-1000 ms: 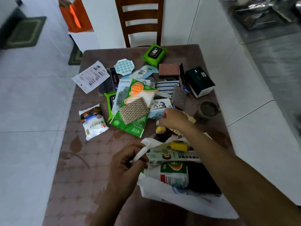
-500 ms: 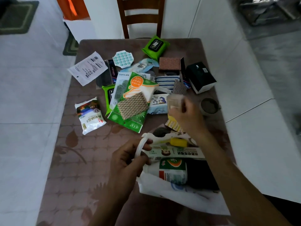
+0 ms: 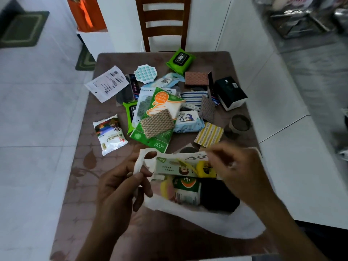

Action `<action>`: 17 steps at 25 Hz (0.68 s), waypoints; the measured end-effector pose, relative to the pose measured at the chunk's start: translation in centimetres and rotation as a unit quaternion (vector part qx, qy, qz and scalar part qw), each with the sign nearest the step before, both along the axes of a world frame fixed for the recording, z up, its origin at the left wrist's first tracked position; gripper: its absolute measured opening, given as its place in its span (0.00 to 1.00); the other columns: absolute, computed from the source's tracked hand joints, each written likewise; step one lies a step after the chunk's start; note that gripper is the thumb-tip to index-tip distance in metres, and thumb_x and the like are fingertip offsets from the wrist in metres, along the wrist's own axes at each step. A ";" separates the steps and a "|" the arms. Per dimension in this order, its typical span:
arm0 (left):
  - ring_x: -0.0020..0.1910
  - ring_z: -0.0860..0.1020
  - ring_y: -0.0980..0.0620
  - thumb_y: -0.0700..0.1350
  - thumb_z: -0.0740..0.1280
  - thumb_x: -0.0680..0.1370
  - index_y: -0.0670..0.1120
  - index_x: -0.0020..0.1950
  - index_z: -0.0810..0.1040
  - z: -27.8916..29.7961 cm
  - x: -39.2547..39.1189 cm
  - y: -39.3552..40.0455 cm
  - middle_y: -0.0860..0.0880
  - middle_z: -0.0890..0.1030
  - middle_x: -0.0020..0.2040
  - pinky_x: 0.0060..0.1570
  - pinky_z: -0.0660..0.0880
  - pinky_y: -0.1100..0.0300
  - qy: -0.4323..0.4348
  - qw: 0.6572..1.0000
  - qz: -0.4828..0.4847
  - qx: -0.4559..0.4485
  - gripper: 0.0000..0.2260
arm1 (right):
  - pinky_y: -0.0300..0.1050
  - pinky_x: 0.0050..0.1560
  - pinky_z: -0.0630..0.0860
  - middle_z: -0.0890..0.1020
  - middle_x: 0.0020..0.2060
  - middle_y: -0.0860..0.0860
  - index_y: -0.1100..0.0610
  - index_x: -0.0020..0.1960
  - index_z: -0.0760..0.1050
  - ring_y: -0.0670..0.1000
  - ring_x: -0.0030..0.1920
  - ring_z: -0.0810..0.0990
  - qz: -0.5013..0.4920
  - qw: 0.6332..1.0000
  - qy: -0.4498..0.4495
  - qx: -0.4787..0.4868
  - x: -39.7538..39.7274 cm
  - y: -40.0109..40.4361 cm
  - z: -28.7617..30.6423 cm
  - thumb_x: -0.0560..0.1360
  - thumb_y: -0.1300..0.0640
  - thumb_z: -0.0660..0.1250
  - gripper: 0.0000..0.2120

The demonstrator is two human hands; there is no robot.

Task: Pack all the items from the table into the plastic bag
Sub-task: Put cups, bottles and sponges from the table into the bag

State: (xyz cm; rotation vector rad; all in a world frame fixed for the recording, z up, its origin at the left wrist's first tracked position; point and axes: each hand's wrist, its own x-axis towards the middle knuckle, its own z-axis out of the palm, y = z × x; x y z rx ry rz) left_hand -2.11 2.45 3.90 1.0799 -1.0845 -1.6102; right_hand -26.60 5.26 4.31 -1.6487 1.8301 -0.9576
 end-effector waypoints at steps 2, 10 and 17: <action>0.24 0.73 0.48 0.40 0.67 0.73 0.43 0.41 0.82 -0.5 -0.2 0.0 0.37 0.81 0.39 0.20 0.64 0.66 -0.025 1.000 0.012 0.004 0.04 | 0.37 0.43 0.75 0.82 0.45 0.46 0.53 0.55 0.80 0.42 0.45 0.79 -0.021 0.999 0.026 0.021 -1.2 -4.4 -1.7 0.78 0.57 0.65 0.08; 0.21 0.68 0.47 0.40 0.67 0.77 0.46 0.51 0.81 -2.0 -0.8 -0.2 0.39 0.78 0.30 0.20 0.64 0.64 -0.087 0.995 0.048 0.030 0.05 | 0.46 0.44 0.72 0.79 0.58 0.55 0.54 0.61 0.76 0.57 0.54 0.78 0.190 0.898 0.253 0.305 -1.6 -12.6 -16.6 0.76 0.58 0.63 0.14; 0.26 0.76 0.51 0.46 0.64 0.73 0.49 0.55 0.82 -1.6 -1.7 -0.7 0.44 0.80 0.33 0.19 0.65 0.64 -0.079 0.995 0.051 0.045 0.13 | 0.48 0.47 0.73 0.75 0.62 0.56 0.56 0.64 0.71 0.59 0.57 0.76 0.243 0.835 0.342 0.356 -1.3 -16.0 -21.0 0.72 0.47 0.70 0.24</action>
